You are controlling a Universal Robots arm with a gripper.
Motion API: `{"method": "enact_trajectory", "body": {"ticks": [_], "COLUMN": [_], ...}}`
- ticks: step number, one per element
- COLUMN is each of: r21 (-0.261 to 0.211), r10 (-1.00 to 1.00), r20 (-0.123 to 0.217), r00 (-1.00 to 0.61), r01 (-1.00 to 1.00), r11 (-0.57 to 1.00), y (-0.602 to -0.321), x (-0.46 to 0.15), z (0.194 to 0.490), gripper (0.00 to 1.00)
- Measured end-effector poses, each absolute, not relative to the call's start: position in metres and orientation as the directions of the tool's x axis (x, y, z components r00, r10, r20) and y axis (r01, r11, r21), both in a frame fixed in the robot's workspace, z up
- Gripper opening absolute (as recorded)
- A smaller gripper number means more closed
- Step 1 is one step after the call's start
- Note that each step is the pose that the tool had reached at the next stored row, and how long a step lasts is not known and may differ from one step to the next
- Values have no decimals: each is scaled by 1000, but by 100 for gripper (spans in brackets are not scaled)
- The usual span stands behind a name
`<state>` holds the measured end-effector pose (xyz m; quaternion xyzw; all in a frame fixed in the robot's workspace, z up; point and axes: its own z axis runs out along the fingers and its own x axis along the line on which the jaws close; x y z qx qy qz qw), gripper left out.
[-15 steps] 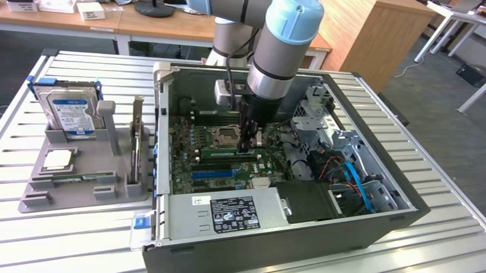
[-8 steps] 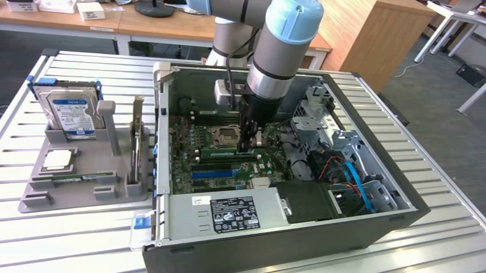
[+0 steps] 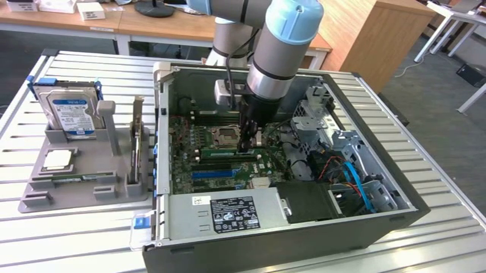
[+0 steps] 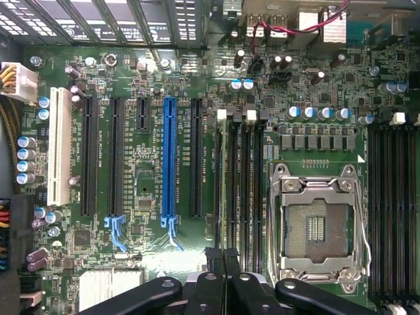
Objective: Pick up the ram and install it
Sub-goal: 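Insert the ram into the slot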
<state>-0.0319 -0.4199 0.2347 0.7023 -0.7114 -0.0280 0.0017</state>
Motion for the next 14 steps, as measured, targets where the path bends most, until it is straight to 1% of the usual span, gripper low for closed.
{"method": "enact_trajectory", "body": {"ticks": [14], "r21": [42], "r10": [-999], "r20": [-37], "r00": [-15], "r01": [-999], "r11": [13], "y": [-420], "x": [-32], "z": [233], "gripper": [11]}}
